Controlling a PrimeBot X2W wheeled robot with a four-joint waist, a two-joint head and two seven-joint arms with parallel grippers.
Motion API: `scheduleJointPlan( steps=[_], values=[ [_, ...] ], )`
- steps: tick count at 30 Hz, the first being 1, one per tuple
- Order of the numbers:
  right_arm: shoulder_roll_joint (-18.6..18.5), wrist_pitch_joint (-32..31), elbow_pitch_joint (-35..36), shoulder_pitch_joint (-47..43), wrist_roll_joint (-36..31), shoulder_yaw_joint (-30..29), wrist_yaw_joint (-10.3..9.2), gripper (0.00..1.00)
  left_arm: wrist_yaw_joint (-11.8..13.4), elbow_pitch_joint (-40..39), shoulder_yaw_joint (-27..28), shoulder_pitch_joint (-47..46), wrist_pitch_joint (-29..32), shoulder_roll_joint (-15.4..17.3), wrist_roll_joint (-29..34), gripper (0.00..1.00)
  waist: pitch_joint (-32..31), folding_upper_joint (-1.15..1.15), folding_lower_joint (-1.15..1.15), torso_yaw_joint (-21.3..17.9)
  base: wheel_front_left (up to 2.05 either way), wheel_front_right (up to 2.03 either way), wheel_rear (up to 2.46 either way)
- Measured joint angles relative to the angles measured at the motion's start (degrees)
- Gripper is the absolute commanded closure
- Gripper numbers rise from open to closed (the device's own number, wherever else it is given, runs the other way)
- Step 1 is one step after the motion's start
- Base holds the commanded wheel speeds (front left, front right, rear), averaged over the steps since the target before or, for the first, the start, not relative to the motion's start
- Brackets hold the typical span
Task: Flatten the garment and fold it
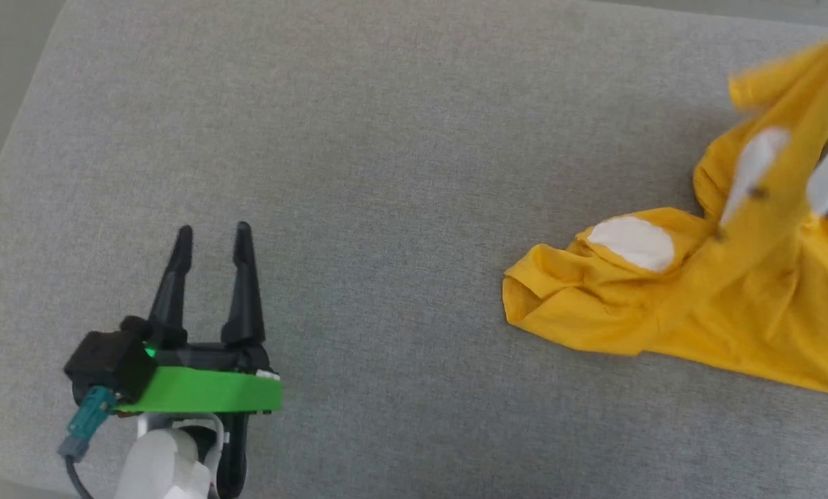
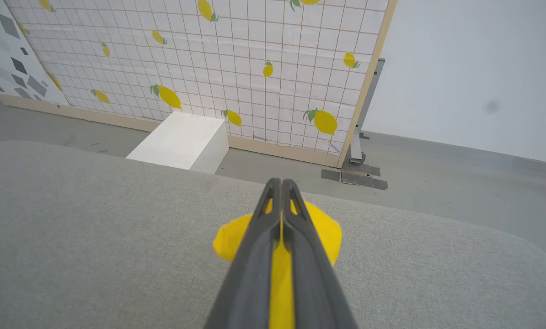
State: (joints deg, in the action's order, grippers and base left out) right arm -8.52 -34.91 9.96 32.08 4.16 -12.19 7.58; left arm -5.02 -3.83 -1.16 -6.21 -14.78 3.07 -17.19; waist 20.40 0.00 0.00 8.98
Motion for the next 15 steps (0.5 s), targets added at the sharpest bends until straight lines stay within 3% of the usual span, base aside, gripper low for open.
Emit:
scheduleJointPlan(
  steps=[3,6,15],
  values=[
    [-0.5,-0.4,1.1,4.5,1.2,2.6,0.0,1.0,0.0,-0.4,0.5,-0.1,0.0,0.0,-0.1,0.0,0.9,0.0,0.0,0.0,0.0,0.0,0.0],
    [-1.3,-1.2,-2.2,14.0,0.4,8.4,0.0,1.0,-0.1,-0.3,0.5,-1.7,0.0,0.0,0.0,0.0,3.3,0.0,0.0,-0.3,0.0,0.0,0.0],
    [0.5,3.4,-21.0,28.4,-7.0,12.0,0.0,1.0,-0.8,0.7,-2.9,-7.6,0.0,0.0,-2.0,0.0,9.7,0.0,0.01,1.1,0.0,0.0,0.0]
  ],
)
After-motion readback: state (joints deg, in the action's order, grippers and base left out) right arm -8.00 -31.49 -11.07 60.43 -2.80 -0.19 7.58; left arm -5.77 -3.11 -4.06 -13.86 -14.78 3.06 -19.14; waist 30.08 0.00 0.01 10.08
